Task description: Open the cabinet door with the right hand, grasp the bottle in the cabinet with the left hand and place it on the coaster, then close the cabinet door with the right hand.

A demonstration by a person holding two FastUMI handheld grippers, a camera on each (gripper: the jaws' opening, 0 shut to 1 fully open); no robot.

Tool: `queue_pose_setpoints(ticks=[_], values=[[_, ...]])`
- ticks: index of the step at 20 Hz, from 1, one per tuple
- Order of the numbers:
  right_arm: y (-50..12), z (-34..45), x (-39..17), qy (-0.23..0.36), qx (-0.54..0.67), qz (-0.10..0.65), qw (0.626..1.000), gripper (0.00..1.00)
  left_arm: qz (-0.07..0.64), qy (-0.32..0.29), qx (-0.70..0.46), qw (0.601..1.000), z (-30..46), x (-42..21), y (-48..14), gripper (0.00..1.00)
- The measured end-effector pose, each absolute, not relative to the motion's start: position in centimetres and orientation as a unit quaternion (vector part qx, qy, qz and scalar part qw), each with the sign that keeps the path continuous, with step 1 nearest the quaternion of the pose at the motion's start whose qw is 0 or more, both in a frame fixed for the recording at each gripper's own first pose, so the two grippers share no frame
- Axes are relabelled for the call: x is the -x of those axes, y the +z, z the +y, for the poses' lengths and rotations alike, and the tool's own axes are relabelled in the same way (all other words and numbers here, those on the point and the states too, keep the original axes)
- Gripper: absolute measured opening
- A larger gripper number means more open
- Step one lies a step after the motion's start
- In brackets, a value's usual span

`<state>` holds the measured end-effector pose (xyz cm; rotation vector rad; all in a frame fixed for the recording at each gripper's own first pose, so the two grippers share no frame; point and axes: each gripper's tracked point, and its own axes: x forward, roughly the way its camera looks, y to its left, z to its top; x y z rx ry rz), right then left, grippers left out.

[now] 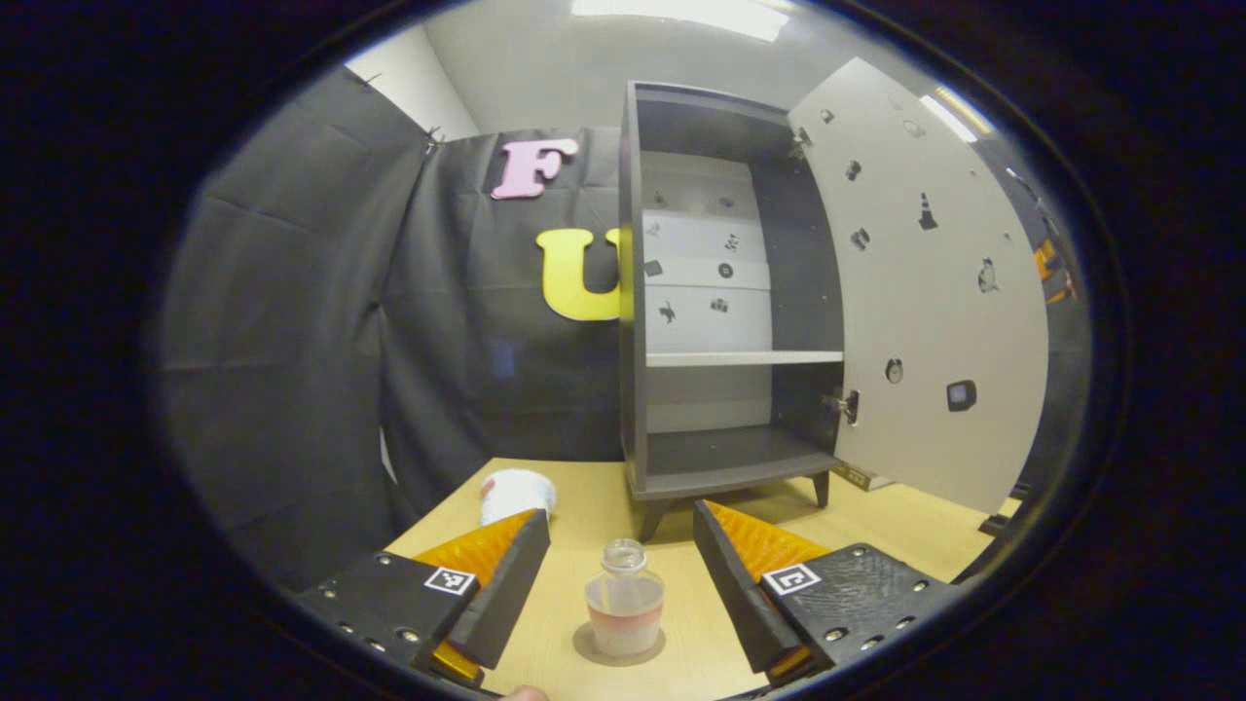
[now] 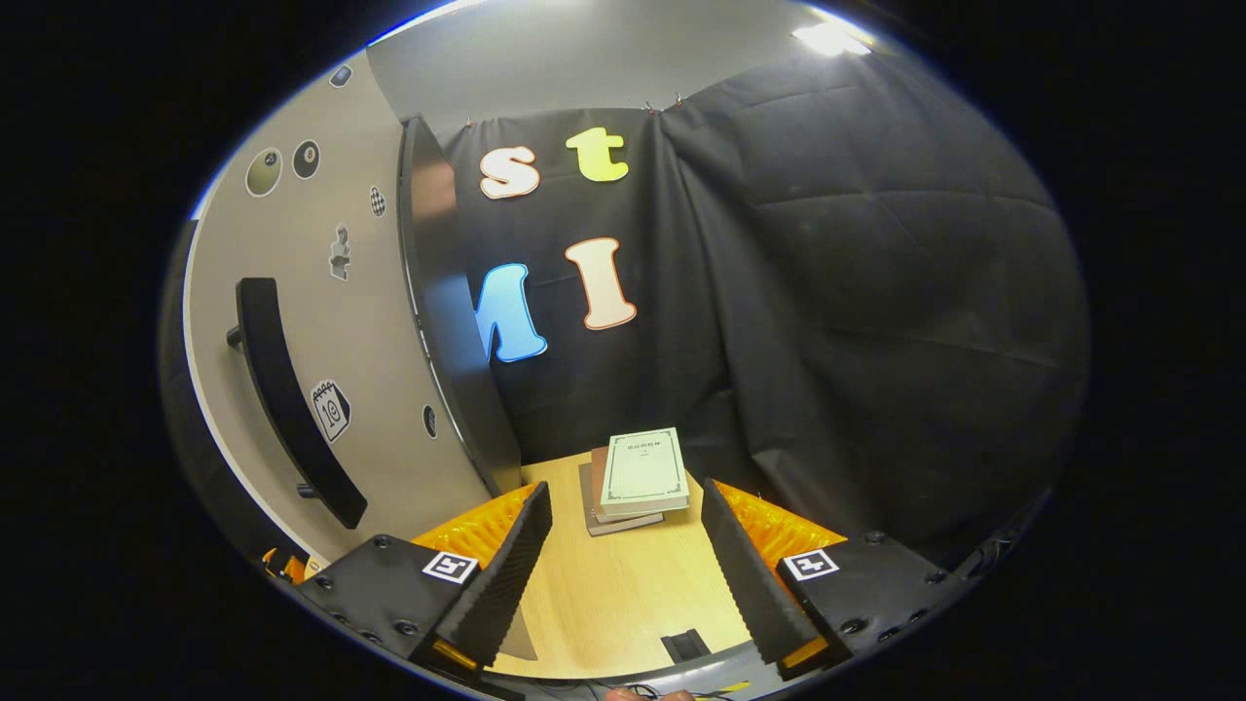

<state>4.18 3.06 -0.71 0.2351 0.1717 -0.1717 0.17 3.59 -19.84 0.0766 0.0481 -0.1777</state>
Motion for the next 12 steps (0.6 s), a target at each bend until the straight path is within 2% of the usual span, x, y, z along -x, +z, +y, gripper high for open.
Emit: queue_pose_setpoints(ticks=[1,2,5,6,7,8,9,10,11,12], values=[[-1.1,3.3,-4.4,-0.081,-0.12,0.085,0.986,0.94,0.021,-0.08,-0.032,0.996,3.4,0.7,-18.6,0.89],[-1.7,3.1,-4.5,-0.079,-0.118,0.087,0.986,0.98,0.022,-0.077,-0.023,0.997,2.8,1.6,-17.5,0.91],[-2.4,3.1,-5.1,-0.065,-0.106,0.091,0.988,0.98,0.028,-0.059,-0.019,0.998,1.9,3.6,-14.1,0.89],[-2.2,3.5,-5.3,-0.054,-0.1,0.088,0.99,0.93,0.03,-0.049,-0.023,0.998,1.8,4.1,-12.8,0.89],[-2.0,3.6,-5.6,-0.045,-0.089,0.084,0.991,0.93,0.031,-0.04,-0.023,0.998,1.6,4.6,-11.5,0.89],[-2.0,3.6,-5.5,-0.037,-0.08,0.079,0.993,0.98,0.038,-0.03,-0.02,0.999,1.3,5.3,-10.6,0.91],[-1.8,3.9,-5.6,-0.027,-0.074,0.072,0.994,0.93,0.041,-0.02,-0.015,0.999,0.9,5.8,-9.7,0.89],[-2.1,3.9,-5.7,-0.021,-0.071,0.07,0.995,0.93,0.044,-0.01,-0.009,0.999,0.5,6.4,-8.9,0.89],[-2.4,4.0,-5.7,-0.014,-0.072,0.073,0.995,0.98,0.047,-0.002,-0.001,0.999,0.0,7.1,-8.3,0.89],[-2.8,4.3,-5.8,-0.005,-0.075,0.073,0.994,0.95,0.048,0.001,0.008,0.999,-0.8,7.5,-7.6,0.89]])
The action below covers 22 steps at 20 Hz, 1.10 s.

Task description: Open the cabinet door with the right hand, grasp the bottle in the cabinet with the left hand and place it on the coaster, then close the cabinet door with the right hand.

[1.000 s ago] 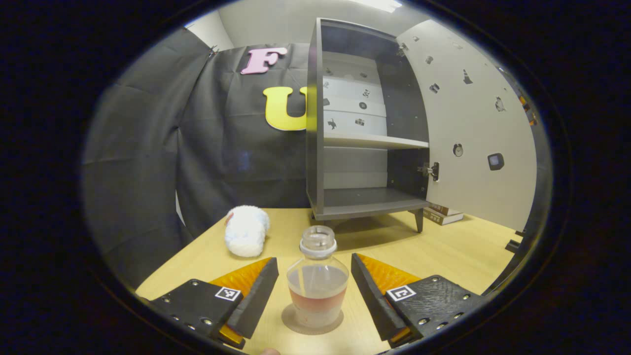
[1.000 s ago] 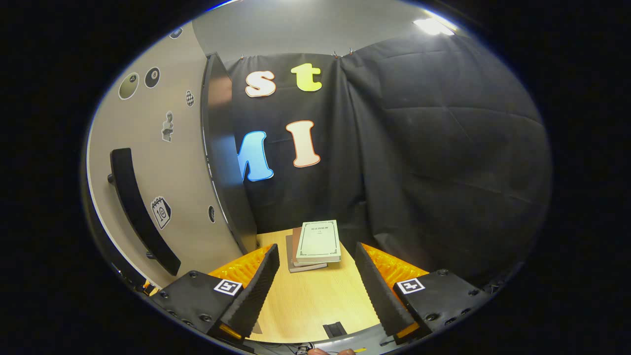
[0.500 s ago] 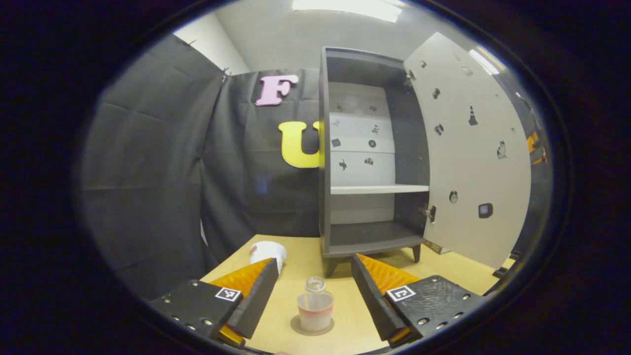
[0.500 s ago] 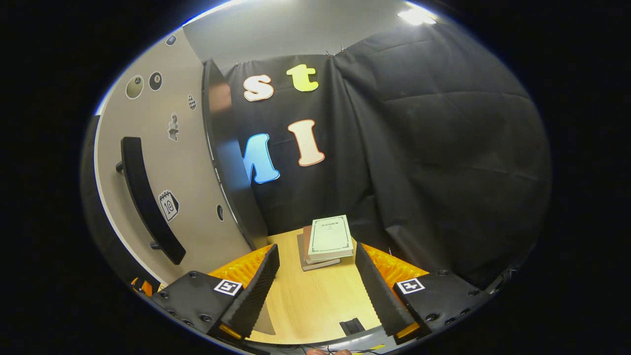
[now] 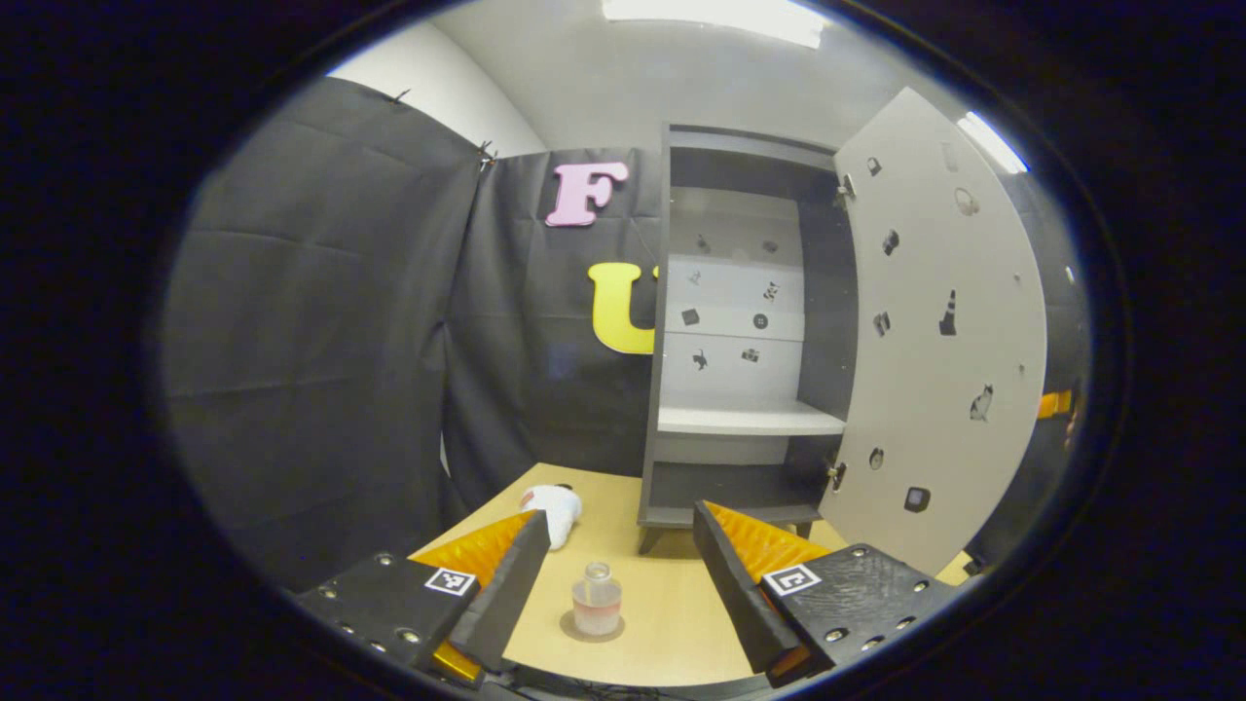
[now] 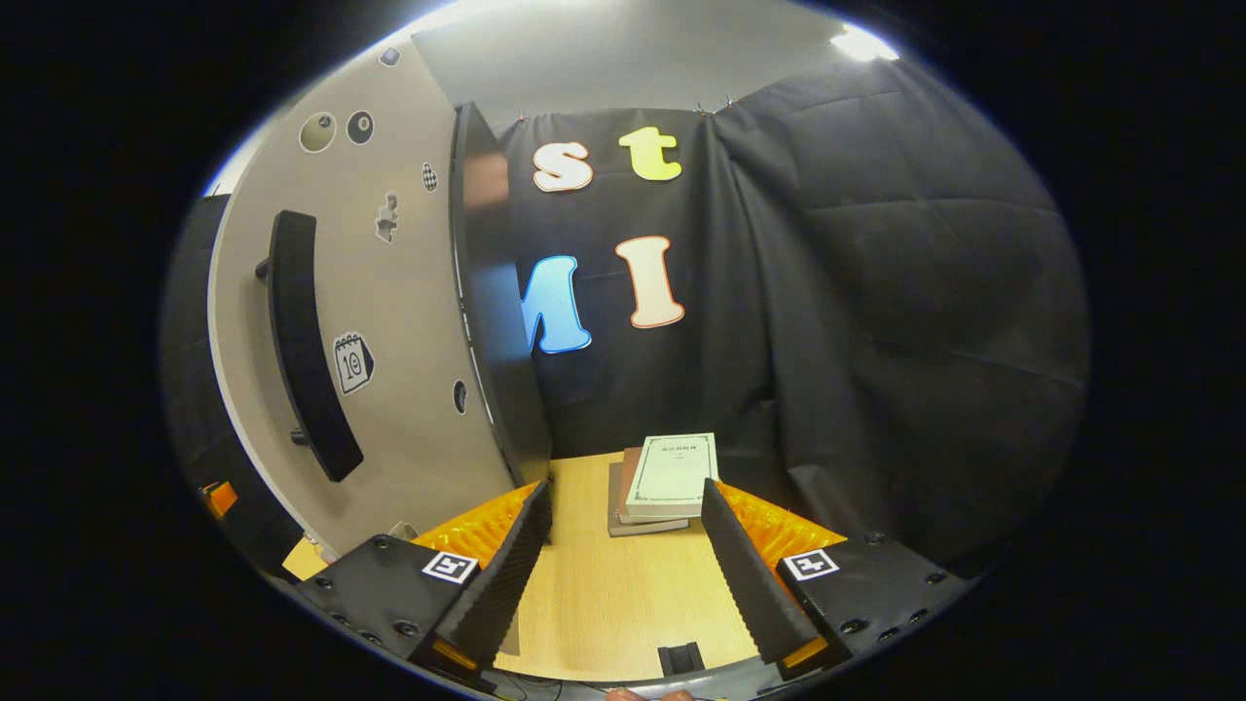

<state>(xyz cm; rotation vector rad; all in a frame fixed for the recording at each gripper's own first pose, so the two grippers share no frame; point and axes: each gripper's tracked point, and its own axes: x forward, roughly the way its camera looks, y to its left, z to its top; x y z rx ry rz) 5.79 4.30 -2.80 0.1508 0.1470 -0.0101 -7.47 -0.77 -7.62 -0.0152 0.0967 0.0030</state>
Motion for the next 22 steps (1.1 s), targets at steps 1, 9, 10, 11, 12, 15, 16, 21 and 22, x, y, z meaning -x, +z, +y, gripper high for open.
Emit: queue_pose_setpoints(ticks=[1,9,10,11,12,15,16,21,22], values=[[-3.0,4.7,-5.8,0.005,-0.078,0.075,0.994,0.98,0.051,0.001,0.015,0.999,-1.7,7.8,-7.1,0.89],[-1.0,6.6,-5.9,0.094,-0.082,0.069,0.99,0.98,0.061,0.028,-0.004,0.998,-5.0,8.7,-3.6,0.89],[-0.2,7.0,-6.1,0.103,-0.095,0.063,0.988,0.98,0.057,0.023,0.003,0.998,-5.7,8.6,-2.9,0.89],[0.7,7.5,-6.4,0.111,-0.105,0.059,0.987,0.98,0.05,0.022,0.007,0.998,-5.9,8.4,-2.1,0.91],[1.3,7.8,-6.7,0.116,-0.109,0.057,0.986,0.98,0.047,0.023,0.01,0.999,-6.0,8.0,-1.6,0.89],[3.2,8.5,-7.5,0.123,-0.113,0.043,0.985,0.98,0.049,0.021,0.003,0.999,-5.9,6.7,-1.2,0.89],[3.6,9.1,-7.6,0.127,-0.118,0.042,0.984,0.98,0.047,0.021,-0.001,0.999,-5.7,6.4,-0.9,0.89],[7.3,11.2,-6.7,0.144,-0.129,0.016,0.981,0.98,0.048,-0.006,-0.026,0.998,-5.5,5.3,-0.6,0.91],[7.7,11.0,-6.4,0.135,-0.124,0.012,0.983,0.98,0.047,-0.011,-0.035,0.998,-5.3,5.0,-0.5,0.89]])
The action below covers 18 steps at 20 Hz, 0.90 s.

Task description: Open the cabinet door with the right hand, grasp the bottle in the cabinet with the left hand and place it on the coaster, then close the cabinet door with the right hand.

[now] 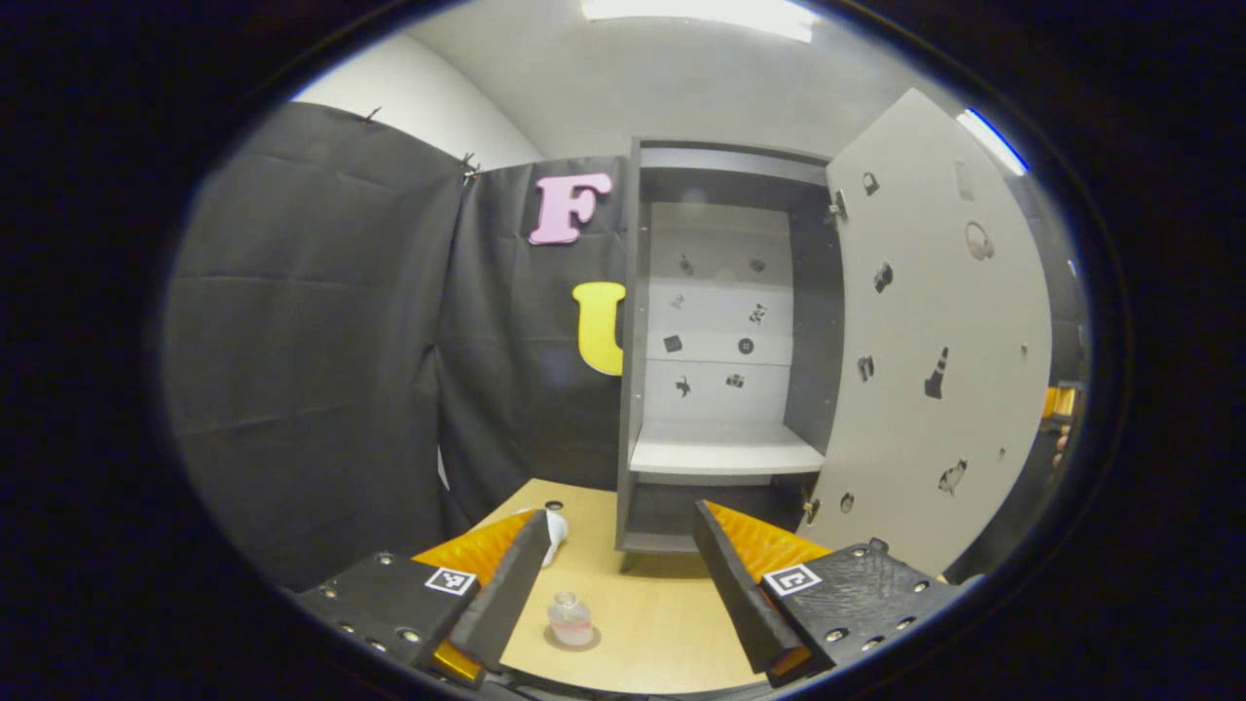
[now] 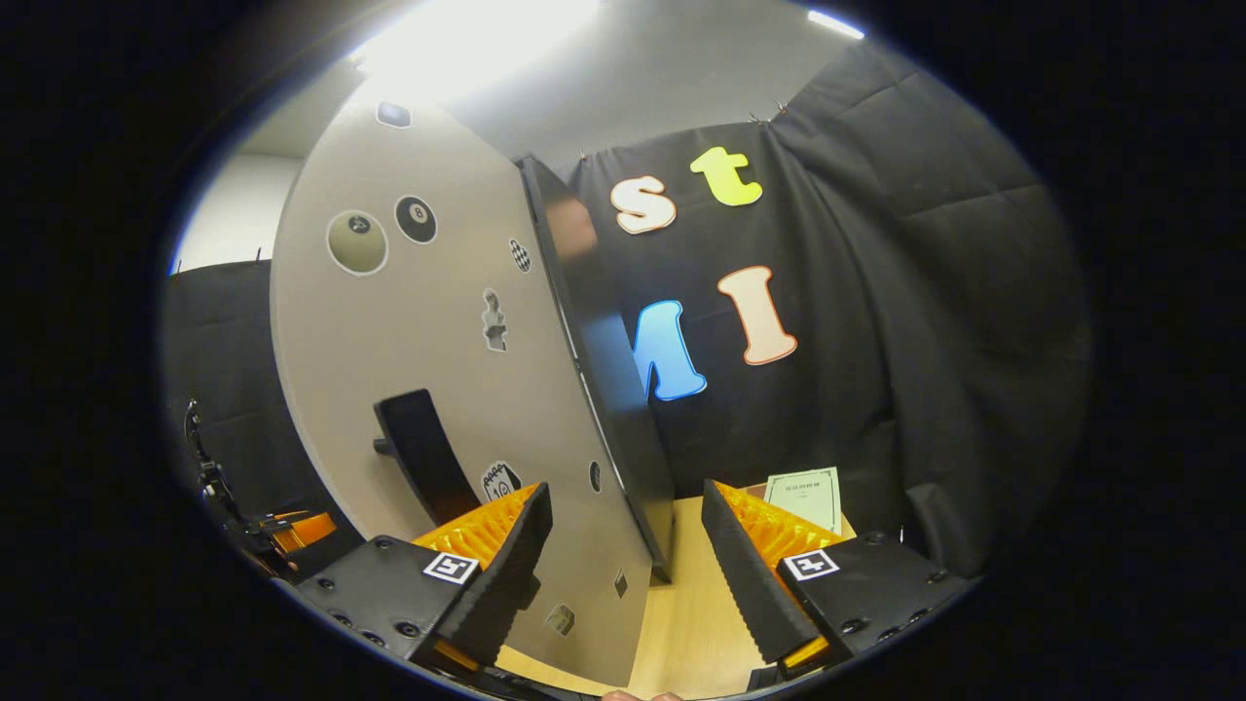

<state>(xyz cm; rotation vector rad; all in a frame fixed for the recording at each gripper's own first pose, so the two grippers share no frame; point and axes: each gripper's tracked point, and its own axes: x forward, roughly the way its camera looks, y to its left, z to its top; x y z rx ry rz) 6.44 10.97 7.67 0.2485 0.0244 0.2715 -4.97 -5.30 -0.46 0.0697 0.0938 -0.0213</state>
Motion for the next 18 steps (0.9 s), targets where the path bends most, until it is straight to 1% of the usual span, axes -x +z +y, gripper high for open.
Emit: queue_pose_setpoints(ticks=[2,5,10,11,13,15,16,18], values=[[8.2,11.0,-5.7,0.126,-0.126,0.005,0.984,0.98,0.05,-0.019,-0.044,0.998,-5.1,4.2,-0.6,0.89],[8.3,11.3,-5.3,0.107,-0.131,0.005,0.986,0.98,0.048,-0.041,-0.031,0.998,-5.5,2.5,-0.3,0.92],[8.9,11.9,-5.0,0.079,-0.102,0.001,0.992,0.97,0.055,-0.049,-0.028,0.997,-3.9,0.9,-0.7,0.89],[9.0,12.3,-5.0,0.08,-0.094,0.0,0.992,0.97,0.063,-0.045,-0.028,0.997,-3.3,0.5,-1.3,0.91],[8.8,13.5,-4.9,0.086,-0.086,0.003,0.993,0.98,0.076,-0.028,-0.021,0.996,-1.6,-0.2,-1.9,0.89],[8.8,14.8,-4.6,0.096,-0.083,0.007,0.992,0.98,0.077,-0.019,-0.005,0.997,-0.3,-0.5,-1.8,0.91],[8.8,15.5,-4.6,0.102,-0.086,0.01,0.991,0.98,0.076,-0.014,0.002,0.997,0.4,-0.8,-1.8,0.89],[8.3,17.2,-4.5,0.114,-0.099,0.022,0.988,0.97,0.064,-0.002,0.002,0.998,2.1,-1.2,-1.4,0.91]])
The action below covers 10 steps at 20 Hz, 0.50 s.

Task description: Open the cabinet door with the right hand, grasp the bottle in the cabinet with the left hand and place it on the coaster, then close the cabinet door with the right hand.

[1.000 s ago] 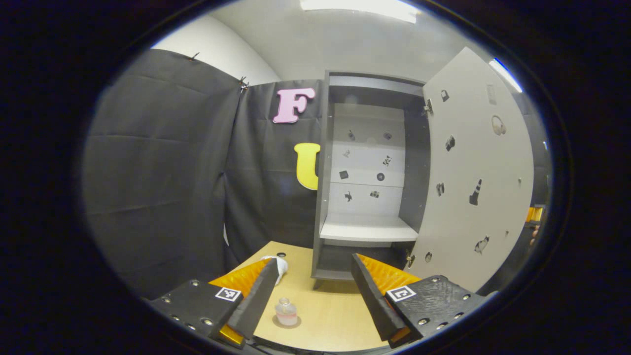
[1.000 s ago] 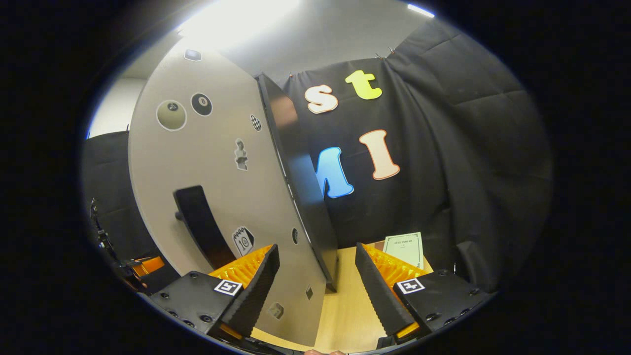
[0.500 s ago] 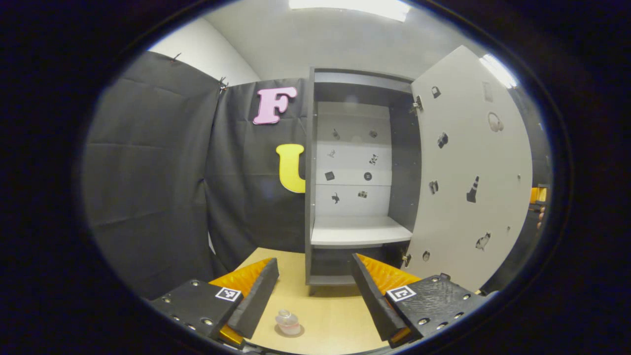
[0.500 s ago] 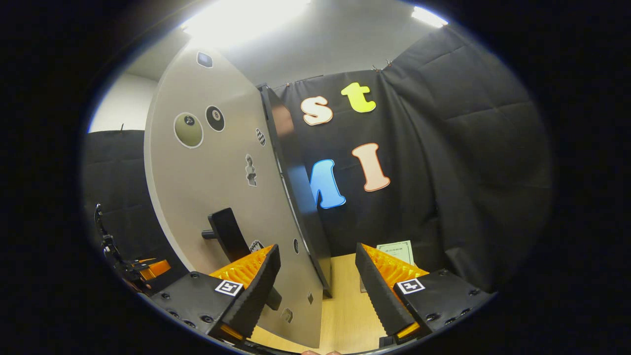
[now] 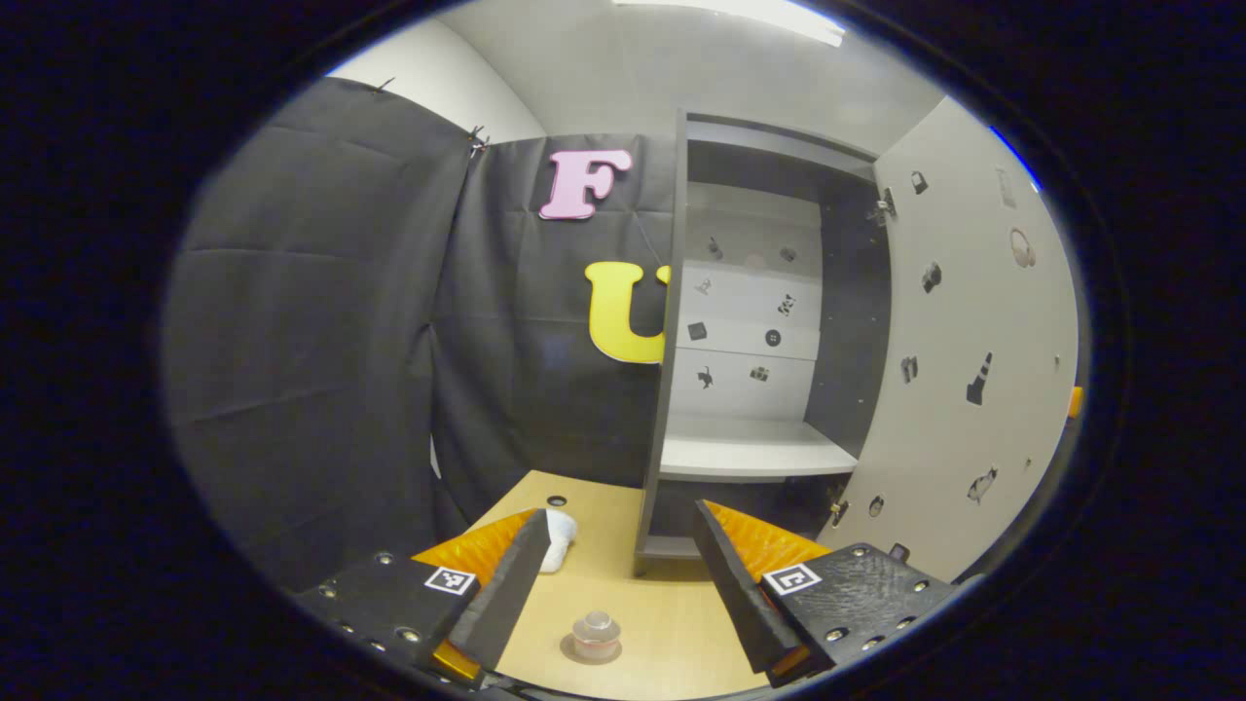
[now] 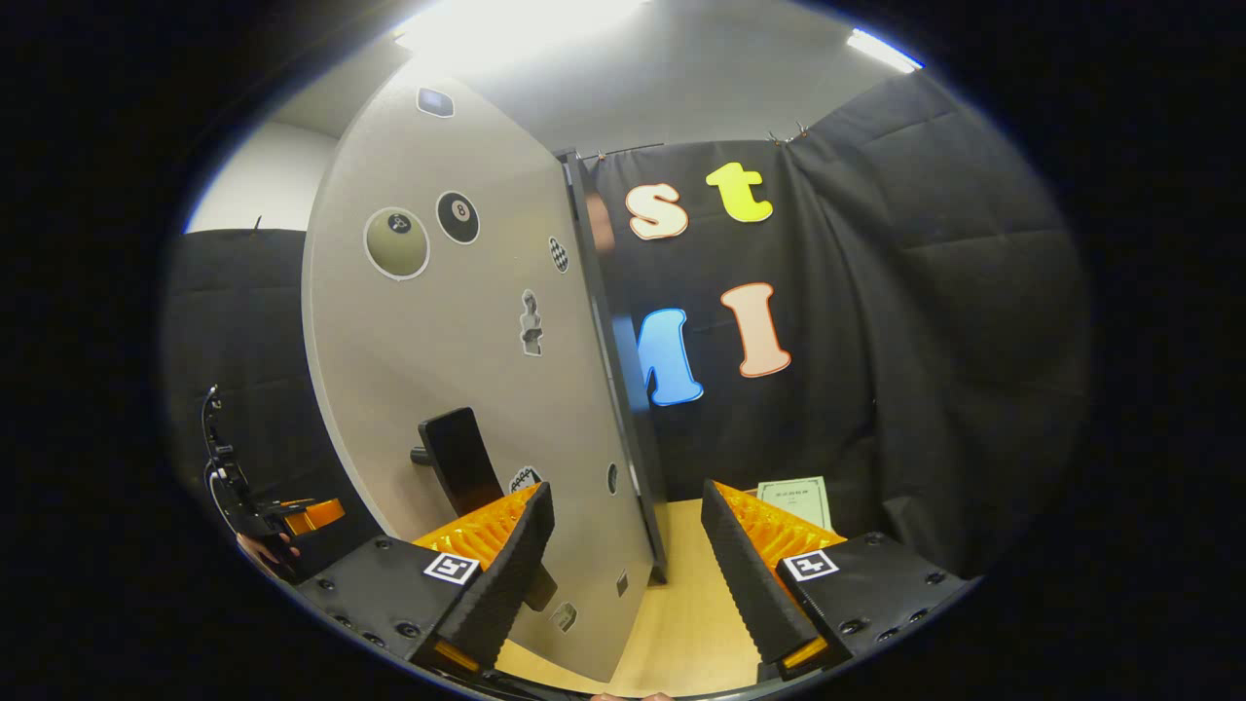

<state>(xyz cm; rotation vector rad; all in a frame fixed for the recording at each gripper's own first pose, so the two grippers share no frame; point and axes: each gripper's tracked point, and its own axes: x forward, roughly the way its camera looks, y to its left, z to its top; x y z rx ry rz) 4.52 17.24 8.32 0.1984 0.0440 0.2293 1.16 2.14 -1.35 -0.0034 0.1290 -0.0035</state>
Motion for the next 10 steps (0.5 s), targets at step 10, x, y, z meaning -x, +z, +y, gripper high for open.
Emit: queue_pose_setpoints(ticks=[10], values=[[8.2,24.9,-5.7,0.163,-0.081,0.043,0.982,0.97,0.045,0.01,-0.025,0.999,6.4,-2.5,-0.7,0.89]])
